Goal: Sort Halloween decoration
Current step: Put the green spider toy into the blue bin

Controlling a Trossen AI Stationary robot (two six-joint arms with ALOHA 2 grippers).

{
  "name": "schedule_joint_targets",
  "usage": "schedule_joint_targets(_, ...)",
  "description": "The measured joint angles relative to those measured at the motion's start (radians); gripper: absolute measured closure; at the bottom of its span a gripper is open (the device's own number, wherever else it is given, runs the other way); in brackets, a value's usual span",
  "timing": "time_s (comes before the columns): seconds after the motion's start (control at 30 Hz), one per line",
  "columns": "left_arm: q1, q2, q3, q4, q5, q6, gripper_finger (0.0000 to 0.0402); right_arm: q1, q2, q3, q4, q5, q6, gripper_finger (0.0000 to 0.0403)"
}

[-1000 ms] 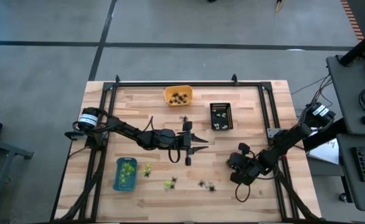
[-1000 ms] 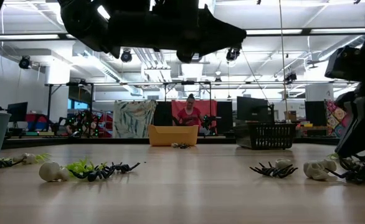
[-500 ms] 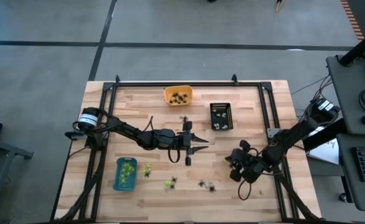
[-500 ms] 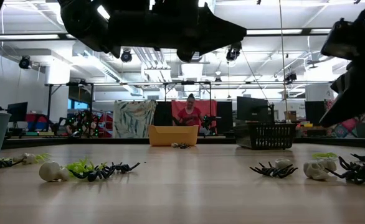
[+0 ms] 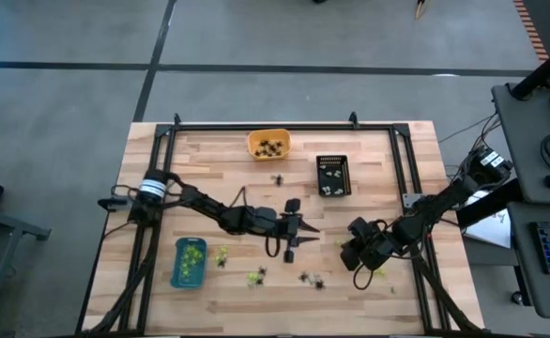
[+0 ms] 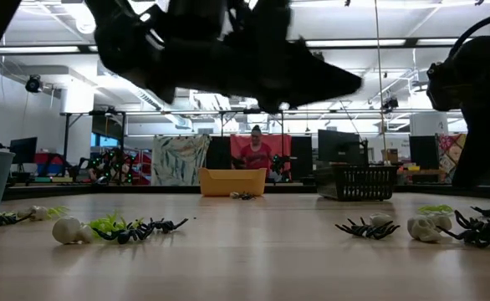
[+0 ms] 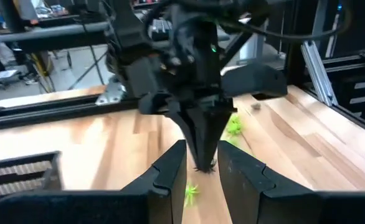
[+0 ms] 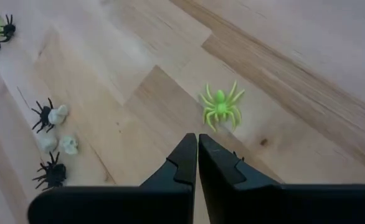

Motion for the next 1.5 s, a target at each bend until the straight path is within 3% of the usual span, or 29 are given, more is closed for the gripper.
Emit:
schedule_joint_targets(0.4, -0.003, 0.26, 0.311, -0.226, 0.0, 0.01, 0.0327, 0.001, -0.006, 0.0, -0.002, 0.0, 0.045, 0.0394)
schedule_joint_targets(0.63, 0.014, 0.324, 0.424, -0.35, 0.0, 0.058, 0.0327, 0.002, -0.039, 0.0, -0.083, 0.0, 0.095, 0.0394)
schedule_joint_targets(0.93, 0.039, 0.332, 0.436, -0.388, -0.001, 0.044, 0.0332, 0.002, -0.092, 0.0, -0.151, 0.0, 0.082, 0.0394)
schedule_joint_targets(1.1, 0.041, 0.332, 0.435, -0.4, 0.028, 0.037, 0.0393, 0.002, -0.089, 0.0, -0.15, 0.0, 0.076, 0.0394)
schedule_joint_targets(1.27, 0.04, 0.332, 0.438, -0.399, 0.034, 0.039, 0.04, 0.001, -0.086, 0.0, -0.138, 0.063, 0.064, 0.0394)
schedule_joint_targets(1.5, 0.043, 0.332, 0.438, -0.396, 0.035, 0.042, 0.0401, -0.005, -0.062, -0.017, -0.134, 0.034, 0.163, 0.0394)
